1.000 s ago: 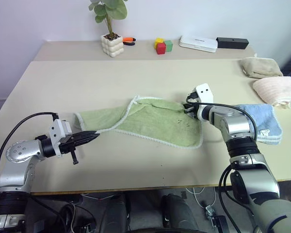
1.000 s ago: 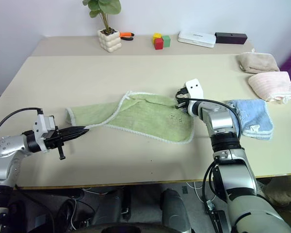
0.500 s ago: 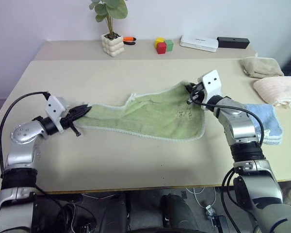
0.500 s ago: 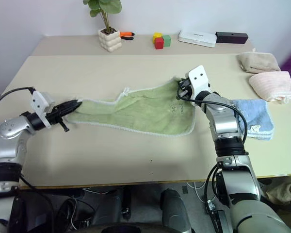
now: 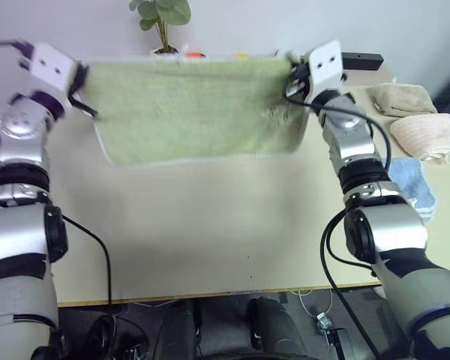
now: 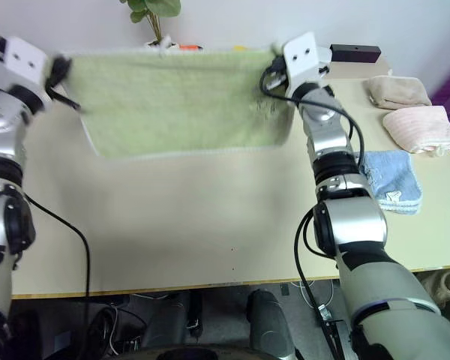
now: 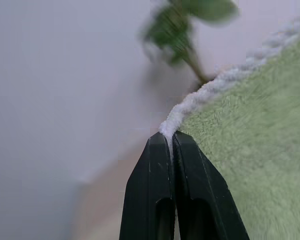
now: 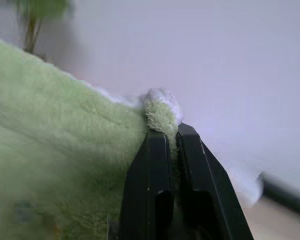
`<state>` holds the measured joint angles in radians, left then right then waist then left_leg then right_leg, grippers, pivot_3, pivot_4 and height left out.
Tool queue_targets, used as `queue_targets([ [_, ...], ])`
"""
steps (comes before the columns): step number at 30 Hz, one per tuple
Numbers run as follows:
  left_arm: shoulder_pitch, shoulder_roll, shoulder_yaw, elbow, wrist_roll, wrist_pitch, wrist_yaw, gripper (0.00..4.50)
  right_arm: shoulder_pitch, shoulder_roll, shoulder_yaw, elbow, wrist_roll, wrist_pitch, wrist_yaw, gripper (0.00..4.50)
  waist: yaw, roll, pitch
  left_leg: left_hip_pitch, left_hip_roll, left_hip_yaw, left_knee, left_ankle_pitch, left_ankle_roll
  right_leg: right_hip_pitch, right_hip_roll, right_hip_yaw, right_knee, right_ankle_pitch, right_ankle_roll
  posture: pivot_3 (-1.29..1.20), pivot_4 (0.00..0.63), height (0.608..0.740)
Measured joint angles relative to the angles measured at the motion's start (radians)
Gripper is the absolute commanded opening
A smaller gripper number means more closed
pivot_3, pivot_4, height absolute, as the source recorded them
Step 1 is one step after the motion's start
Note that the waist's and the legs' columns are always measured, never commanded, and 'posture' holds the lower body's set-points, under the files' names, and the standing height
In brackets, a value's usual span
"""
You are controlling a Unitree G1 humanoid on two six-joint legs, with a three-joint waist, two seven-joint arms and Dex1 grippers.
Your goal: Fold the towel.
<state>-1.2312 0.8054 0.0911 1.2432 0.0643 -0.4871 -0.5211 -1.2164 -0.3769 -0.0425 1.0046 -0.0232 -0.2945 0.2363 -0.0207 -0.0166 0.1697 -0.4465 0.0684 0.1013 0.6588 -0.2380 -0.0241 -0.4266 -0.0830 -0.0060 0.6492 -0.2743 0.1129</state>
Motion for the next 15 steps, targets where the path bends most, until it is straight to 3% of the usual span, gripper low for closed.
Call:
queue_targets([
  [2, -0.027, 0.027, 0.006, 0.005, -0.005, -0.047, -0.039, 0.0, 0.004, -0.013, -0.021, -0.031, 0.02, -0.069, 0.02, 0.03, 0.0, 0.0, 0.0, 0.0, 0.0, 0.001, -0.001, 0.0, 0.0, 0.0, 0.0, 0.0, -0.001, 0.0, 0.0, 0.0, 0.15, 0.735],
  [5, 0.005, 0.051, 0.051, -0.001, -0.065, -0.121, -0.207, 0.0, 0.135, -0.022, -0.057, -0.222, 0.132, -0.116, 0.176, 0.03, 0.003, 0.0, 0.0, 0.003, 0.0, 0.001, -0.001, 0.0, 0.0, 0.002, 0.0, 0.0, -0.001, 0.0, 0.0, 0.0, 0.15, 0.735],
  [8, 0.147, 0.043, 0.094, -0.047, -0.158, -0.181, -0.432, 0.0, 0.383, 0.004, -0.04, -0.486, 0.236, -0.059, 0.303, 0.03, 0.002, 0.001, -0.001, 0.005, 0.0, 0.002, 0.0, 0.0, 0.0, 0.004, 0.0, 0.0, 0.0, 0.0, 0.0, 0.0, 0.15, 0.735],
  [11, 0.319, 0.01, 0.11, -0.066, -0.219, -0.196, -0.606, 0.0, 0.605, 0.009, 0.03, -0.635, 0.222, -0.004, 0.347, 0.03, 0.0, 0.001, 0.0, 0.002, 0.001, 0.002, 0.003, 0.0, 0.0, 0.001, 0.0, 0.0, 0.003, 0.0, 0.0, 0.0, 0.15, 0.735],
  [15, 0.492, 0.0, 0.15, -0.139, -0.299, -0.205, -0.737, 0.0, 0.749, -0.03, 0.071, -0.781, 0.193, 0.027, 0.395, 0.03, 0.001, 0.001, 0.0, 0.004, 0.002, 0.002, 0.004, -0.002, 0.003, 0.001, 0.0, 0.001, 0.004, 0.0, 0.0, 0.0, 0.15, 0.735],
])
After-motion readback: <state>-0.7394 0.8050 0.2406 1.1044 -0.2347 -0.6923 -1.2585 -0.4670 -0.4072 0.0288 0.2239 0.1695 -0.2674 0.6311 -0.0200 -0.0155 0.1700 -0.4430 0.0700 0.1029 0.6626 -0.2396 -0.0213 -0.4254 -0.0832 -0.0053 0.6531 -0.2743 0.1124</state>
